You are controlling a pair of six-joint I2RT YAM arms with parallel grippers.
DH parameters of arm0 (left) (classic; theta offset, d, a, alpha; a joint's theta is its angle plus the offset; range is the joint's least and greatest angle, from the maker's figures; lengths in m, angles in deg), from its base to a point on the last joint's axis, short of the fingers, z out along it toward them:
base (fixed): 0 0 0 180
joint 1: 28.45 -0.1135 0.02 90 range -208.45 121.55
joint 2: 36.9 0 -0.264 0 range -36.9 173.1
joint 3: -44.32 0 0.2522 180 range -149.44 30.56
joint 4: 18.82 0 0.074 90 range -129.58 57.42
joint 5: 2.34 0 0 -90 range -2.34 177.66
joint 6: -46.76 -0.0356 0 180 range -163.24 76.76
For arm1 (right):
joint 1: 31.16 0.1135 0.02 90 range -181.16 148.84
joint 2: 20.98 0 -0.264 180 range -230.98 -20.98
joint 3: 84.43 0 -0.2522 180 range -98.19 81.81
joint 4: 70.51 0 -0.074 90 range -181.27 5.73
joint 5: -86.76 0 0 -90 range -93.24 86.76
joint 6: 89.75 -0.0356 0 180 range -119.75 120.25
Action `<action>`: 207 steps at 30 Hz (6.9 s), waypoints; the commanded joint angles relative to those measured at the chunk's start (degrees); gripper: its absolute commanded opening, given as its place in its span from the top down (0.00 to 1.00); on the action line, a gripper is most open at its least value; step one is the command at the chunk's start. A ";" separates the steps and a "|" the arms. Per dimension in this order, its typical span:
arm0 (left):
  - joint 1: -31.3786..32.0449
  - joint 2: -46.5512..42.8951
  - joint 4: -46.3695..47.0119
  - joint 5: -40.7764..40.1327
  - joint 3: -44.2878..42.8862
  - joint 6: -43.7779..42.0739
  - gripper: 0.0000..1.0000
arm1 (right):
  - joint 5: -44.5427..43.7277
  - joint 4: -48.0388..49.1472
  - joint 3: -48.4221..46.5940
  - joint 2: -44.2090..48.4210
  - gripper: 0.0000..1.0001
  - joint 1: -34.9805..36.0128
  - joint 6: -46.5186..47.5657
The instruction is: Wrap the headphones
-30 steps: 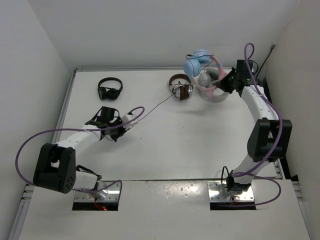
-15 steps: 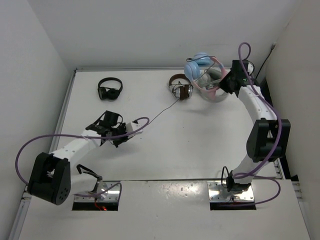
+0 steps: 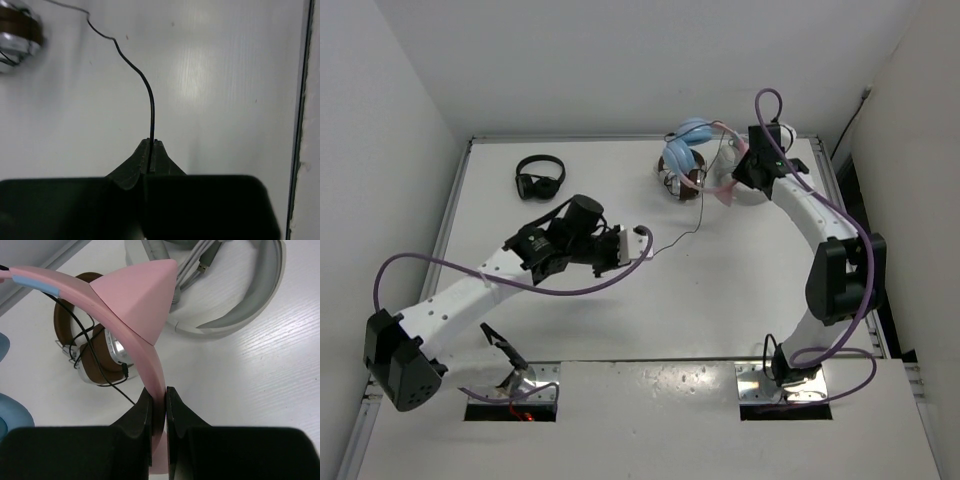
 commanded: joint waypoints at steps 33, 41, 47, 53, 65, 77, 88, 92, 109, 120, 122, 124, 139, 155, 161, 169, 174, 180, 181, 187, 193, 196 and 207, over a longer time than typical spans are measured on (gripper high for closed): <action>0.14 1.13 16.15 -13.12 -15.28 2.00 1.00 | 1.87 8.23 7.44 4.99 1.00 5.79 9.13; 1.19 -3.18 14.74 -10.66 -12.36 -0.02 1.00 | 0.72 8.23 6.91 3.32 1.00 4.74 7.90; 3.03 -4.94 13.07 -10.04 -11.04 -1.95 1.00 | 2.04 8.23 6.91 2.79 1.00 3.42 6.67; 4.27 -4.95 13.07 -11.88 -11.65 -2.48 1.00 | 1.51 7.70 6.91 2.79 1.00 3.42 7.37; 0.67 0.94 18.08 -16.63 -20.44 -1.43 1.00 | -4.11 12.44 13.67 5.77 1.00 8.08 13.35; -5.57 6.13 22.74 -16.37 -21.75 1.39 1.00 | -2.18 11.92 16.66 9.37 1.00 10.44 17.48; -6.10 14.56 24.85 -16.62 -31.32 5.16 1.00 | -0.68 13.59 20.44 9.99 1.00 19.41 23.46; -9.00 18.87 24.85 -17.95 -35.73 7.79 1.00 | -0.68 13.59 20.44 10.61 1.00 20.73 23.99; -19.63 33.38 24.32 -17.42 -42.68 12.81 1.00 | 6.26 7.70 17.98 13.07 1.00 24.69 25.57; -21.22 38.03 21.16 -11.19 -36.98 15.80 1.00 | 7.57 4.53 16.84 14.65 1.00 23.54 25.57; -21.22 38.56 21.16 -10.66 -35.65 17.02 1.00 | 8.19 3.40 16.84 15.26 1.00 23.02 25.57; -21.22 39.18 21.16 -8.91 -34.34 18.52 1.00 | 9.42 2.78 16.84 15.27 1.00 22.41 25.57; -21.22 47.08 17.29 -1.52 -30.55 24.85 1.00 | 14.52 1.20 16.84 15.79 1.00 17.49 24.34; -20.69 52.89 17.29 -0.82 -30.54 25.03 0.77 | 13.38 1.19 17.89 16.32 1.00 14.40 23.81; -20.69 53.41 17.29 1.56 -29.85 25.03 0.56 | 12.85 2.25 19.13 15.27 1.00 14.40 23.81; -21.22 47.09 20.98 0.51 -25.28 23.01 0.36 | 12.85 2.78 19.13 14.74 1.00 14.40 23.81; -22.98 43.67 20.98 -0.11 -23.44 20.99 0.29 | 12.32 2.78 19.65 14.74 1.00 14.40 23.81; -24.56 39.27 20.98 -0.11 -19.48 20.29 0.27 | 12.32 2.78 20.18 14.74 1.00 14.40 23.81; -24.56 38.39 20.98 -0.11 -17.65 20.28 0.27 | 12.32 2.78 20.18 14.74 1.00 14.40 23.81; -24.56 33.90 20.98 -4.59 -11.40 19.67 0.30 | 12.32 2.78 20.18 14.74 1.00 14.40 23.28; -24.03 32.85 20.45 -7.31 -8.66 20.81 0.39 | 12.32 2.78 20.18 14.74 1.00 13.88 22.76; -24.03 33.54 21.07 -7.32 -8.66 21.42 0.40 | 12.32 2.78 20.18 14.74 1.00 13.88 22.76; -21.84 38.12 21.59 -6.61 -10.95 21.95 0.50 | 12.85 2.78 19.65 14.21 1.00 13.88 22.23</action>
